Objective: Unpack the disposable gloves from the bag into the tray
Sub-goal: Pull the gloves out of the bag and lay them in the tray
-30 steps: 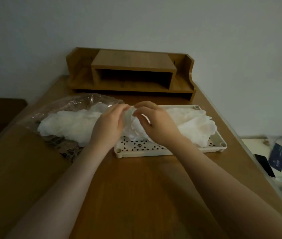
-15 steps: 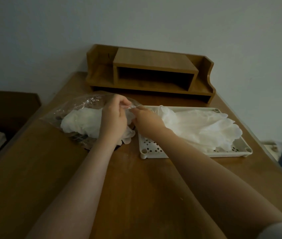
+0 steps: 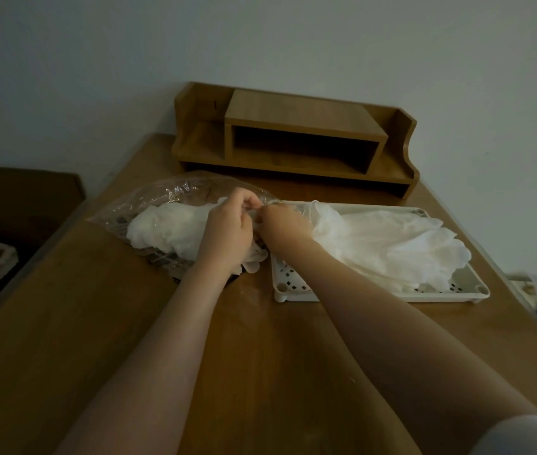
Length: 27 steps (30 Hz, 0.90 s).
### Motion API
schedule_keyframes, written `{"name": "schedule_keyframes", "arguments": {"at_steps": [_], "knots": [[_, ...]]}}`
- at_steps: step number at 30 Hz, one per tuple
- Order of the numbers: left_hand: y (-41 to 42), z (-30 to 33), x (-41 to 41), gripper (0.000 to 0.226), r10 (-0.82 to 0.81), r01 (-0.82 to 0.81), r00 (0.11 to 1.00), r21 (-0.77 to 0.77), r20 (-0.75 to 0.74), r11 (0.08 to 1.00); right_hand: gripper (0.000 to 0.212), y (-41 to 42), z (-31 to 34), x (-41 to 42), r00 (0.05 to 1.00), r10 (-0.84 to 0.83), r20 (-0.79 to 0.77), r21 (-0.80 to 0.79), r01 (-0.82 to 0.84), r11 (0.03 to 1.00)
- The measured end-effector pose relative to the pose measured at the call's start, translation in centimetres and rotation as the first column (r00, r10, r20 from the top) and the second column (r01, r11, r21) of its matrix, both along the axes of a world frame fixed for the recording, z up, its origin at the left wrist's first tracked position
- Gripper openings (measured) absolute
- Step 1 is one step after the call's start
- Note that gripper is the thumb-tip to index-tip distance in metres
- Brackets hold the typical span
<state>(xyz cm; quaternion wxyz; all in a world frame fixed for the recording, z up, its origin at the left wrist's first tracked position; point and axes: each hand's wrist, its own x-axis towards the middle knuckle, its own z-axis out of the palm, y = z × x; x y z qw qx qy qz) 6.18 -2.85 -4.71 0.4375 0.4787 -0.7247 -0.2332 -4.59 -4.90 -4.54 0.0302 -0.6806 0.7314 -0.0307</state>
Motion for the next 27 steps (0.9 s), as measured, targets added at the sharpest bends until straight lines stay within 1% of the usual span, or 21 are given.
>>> {"name": "schedule_keyframes", "arguments": {"at_steps": [2, 4, 6, 8, 9, 11, 14, 16, 17, 19, 21, 23, 24, 25, 26, 27], "knots": [[0.1, 0.0, 0.1, 0.026, 0.000, 0.000, 0.999, -0.001, 0.043, 1.000, 0.019, 0.2, -0.1, -0.1, 0.999, -0.002, 0.051, -0.014, 0.003, 1.000], [0.2, -0.2, 0.2, 0.021, -0.008, 0.009, 0.994, -0.004, 0.106, 1.000, 0.019, 0.9, -0.3, -0.6, 0.982, 0.050, 0.180, -0.089, -0.034, 0.995], [0.2, -0.3, 0.1, 0.017, -0.004, 0.003, 0.989, 0.009, 0.150, 1.000, 0.020, 2.1, -0.3, -1.6, 0.936, 0.117, 0.332, -0.264, -0.027, 0.964], [0.3, -0.4, -0.2, 0.024, 0.012, -0.013, 0.976, 0.001, 0.218, 1.000, 0.014, 3.2, 0.5, -2.4, 0.882, 0.170, 0.441, -0.445, 0.050, 0.894], [0.3, -0.6, -0.3, 0.029, 0.021, -0.019, 0.967, -0.011, 0.254, 1.000, 0.012, 3.6, 1.0, -2.8, 0.850, 0.186, 0.492, -0.485, 0.090, 0.870], [0.3, -0.9, -0.5, 0.033, 0.044, -0.030, 0.951, -0.051, 0.305, 0.998, 0.011, 4.1, 1.5, -3.3, 0.780, 0.213, 0.588, -0.495, 0.139, 0.858], [0.0, -1.5, -0.3, 0.024, 0.090, -0.049, 0.927, -0.121, 0.363, 0.991, 0.005, 4.8, 1.7, -3.9, 0.719, 0.244, 0.651, -0.497, 0.160, 0.853], [-0.2, -1.8, 0.0, 0.021, 0.123, -0.077, 0.901, -0.126, 0.416, 0.989, 0.009, 5.7, 2.0, -4.3, 0.666, 0.271, 0.695, -0.513, 0.196, 0.836], [-0.2, -1.8, 0.0, 0.023, 0.131, -0.090, 0.892, -0.114, 0.433, 0.989, 0.013, 6.1, 2.2, -4.5, 0.621, 0.283, 0.731, -0.511, 0.224, 0.830], [-0.1, -1.6, -0.2, 0.023, 0.129, -0.103, 0.895, -0.082, 0.428, 0.991, 0.020, 6.9, 2.9, -4.7, 0.491, 0.299, 0.818, -0.475, 0.285, 0.833], [0.3, -0.8, -0.4, 0.021, 0.108, -0.104, 0.923, -0.031, 0.369, 0.994, 0.023, 7.3, 3.3, -5.0, 0.337, 0.291, 0.895, -0.406, 0.349, 0.845], [1.0, 0.4, -0.7, 0.019, 0.047, -0.060, 0.969, 0.048, 0.241, 0.997, 0.024, 7.6, 3.8, -5.6, 0.156, 0.266, 0.951, -0.305, 0.365, 0.880], [1.3, 1.0, -0.8, 0.022, 0.010, -0.024, 0.989, 0.096, 0.147, 0.995, 0.025, 7.6, 3.9, -6.2, 0.077, 0.248, 0.966, -0.259, 0.350, 0.900], [1.7, 1.7, -1.0, 0.027, -0.023, 0.020, 1.000, 0.159, 0.019, 0.987, 0.025, 7.8, 4.1, -6.9, 0.011, 0.235, 0.972, -0.226, 0.320, 0.920], [1.9, 2.1, -1.1, 0.031, -0.042, 0.073, 0.989, 0.230, -0.139, 0.970, 0.025, 7.9, 4.3, -7.7, -0.050, 0.220, 0.974, -0.198, 0.280, 0.939], [2.2, 2.5, -1.2, 0.035, -0.034, 0.130, 0.951, 0.297, -0.309, 0.946, 0.029, 8.0, 4.5, -8.4, -0.103, 0.204, 0.974, -0.176, 0.235, 0.956]]}}
